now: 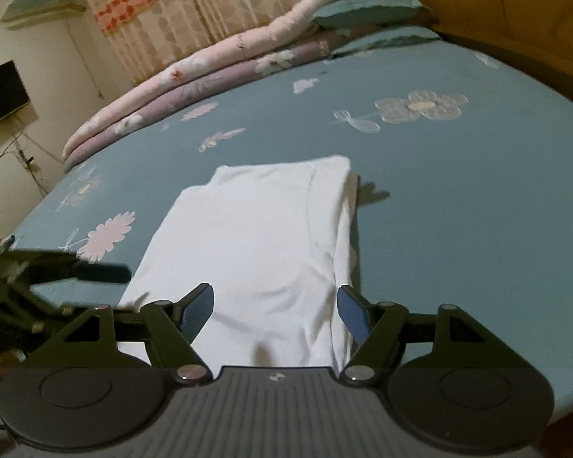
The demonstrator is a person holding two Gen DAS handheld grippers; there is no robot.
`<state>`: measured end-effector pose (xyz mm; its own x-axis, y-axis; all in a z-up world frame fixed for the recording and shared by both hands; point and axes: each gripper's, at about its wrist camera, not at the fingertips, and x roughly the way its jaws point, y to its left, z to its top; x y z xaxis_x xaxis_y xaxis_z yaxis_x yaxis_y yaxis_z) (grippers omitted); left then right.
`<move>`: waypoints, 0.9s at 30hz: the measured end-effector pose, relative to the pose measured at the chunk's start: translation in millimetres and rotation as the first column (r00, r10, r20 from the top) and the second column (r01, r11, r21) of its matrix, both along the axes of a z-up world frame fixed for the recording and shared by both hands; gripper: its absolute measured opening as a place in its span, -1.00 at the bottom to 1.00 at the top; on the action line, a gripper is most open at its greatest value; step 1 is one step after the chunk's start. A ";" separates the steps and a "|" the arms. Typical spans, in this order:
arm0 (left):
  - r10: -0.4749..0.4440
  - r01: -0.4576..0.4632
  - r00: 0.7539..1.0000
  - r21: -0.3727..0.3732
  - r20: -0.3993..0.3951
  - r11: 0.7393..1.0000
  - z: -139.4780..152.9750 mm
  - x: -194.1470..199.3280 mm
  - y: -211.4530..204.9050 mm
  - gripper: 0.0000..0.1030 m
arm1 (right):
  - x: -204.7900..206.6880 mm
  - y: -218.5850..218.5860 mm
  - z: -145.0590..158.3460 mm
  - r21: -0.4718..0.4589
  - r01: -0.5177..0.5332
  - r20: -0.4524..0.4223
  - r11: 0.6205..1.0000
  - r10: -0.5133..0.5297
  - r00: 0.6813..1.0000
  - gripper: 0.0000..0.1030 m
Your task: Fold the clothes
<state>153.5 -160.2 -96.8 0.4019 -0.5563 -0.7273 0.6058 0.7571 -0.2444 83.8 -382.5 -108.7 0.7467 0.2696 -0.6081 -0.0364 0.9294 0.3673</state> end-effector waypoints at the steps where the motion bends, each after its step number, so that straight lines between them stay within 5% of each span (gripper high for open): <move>1: 0.009 -0.009 1.000 0.002 -0.028 1.000 -6.5 -2.7 1.7 0.66 | -1.8 0.7 0.1 0.004 0.004 -0.003 1.000 -0.004 1.000 0.55; 3: 0.023 -0.022 0.997 0.013 -0.069 1.000 -15.5 -10.8 4.9 0.66 | -6.6 2.7 1.3 0.005 0.007 0.001 1.000 -0.007 1.000 0.58; 9: -0.010 0.012 1.000 0.081 -0.021 0.997 -9.1 -44.2 8.5 0.66 | -19.4 8.8 4.8 -0.005 -0.006 0.015 1.000 0.006 1.000 0.64; 21: -0.065 0.067 0.998 0.093 -0.020 0.993 -14.2 -51.4 2.9 0.67 | -32.3 16.0 4.2 -0.009 -0.013 0.010 1.000 0.013 1.000 0.70; 27: 0.087 -0.089 0.995 0.029 0.043 0.996 10.1 -34.4 30.6 0.67 | -29.2 16.7 1.7 0.026 -0.022 0.010 0.999 0.022 1.000 0.76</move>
